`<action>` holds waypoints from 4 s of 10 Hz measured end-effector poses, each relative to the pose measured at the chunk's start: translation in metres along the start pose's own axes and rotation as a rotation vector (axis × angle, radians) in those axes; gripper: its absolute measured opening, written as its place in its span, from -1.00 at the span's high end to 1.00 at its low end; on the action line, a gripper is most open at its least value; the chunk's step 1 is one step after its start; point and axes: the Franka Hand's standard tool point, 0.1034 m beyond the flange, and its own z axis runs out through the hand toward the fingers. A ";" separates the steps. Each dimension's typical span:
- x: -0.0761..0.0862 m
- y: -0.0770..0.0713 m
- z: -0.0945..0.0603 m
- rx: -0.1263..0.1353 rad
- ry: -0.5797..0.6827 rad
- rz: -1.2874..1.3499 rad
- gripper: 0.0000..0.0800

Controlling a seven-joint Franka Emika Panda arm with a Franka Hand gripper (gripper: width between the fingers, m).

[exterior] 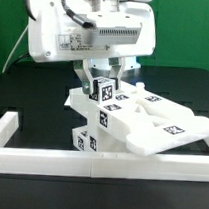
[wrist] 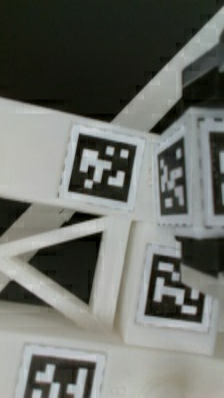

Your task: Assemble chair

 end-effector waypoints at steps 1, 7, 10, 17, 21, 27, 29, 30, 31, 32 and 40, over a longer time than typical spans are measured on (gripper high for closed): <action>-0.003 0.003 0.001 0.006 -0.005 0.008 0.29; -0.015 0.015 0.002 0.004 -0.040 -0.078 -0.15; -0.023 0.028 -0.006 -0.051 -0.061 -0.466 -0.59; -0.021 0.030 -0.012 -0.123 -0.057 -1.213 -0.62; -0.015 0.033 -0.010 -0.225 0.006 -1.848 -0.62; -0.008 0.025 -0.010 -0.253 -0.031 -2.381 -0.62; -0.008 0.017 -0.010 -0.262 -0.042 -2.598 -0.62; -0.007 0.016 -0.010 -0.274 -0.046 -2.686 -0.62; -0.004 0.013 -0.009 -0.289 -0.060 -2.823 -0.62; -0.001 0.012 -0.008 -0.290 -0.069 -2.855 -0.62; 0.001 0.009 -0.009 -0.264 0.001 -2.397 0.94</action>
Offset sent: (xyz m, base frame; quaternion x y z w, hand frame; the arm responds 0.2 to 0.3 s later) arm -0.0002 -0.0012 0.0009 0.0390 -0.0184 0.1040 0.9936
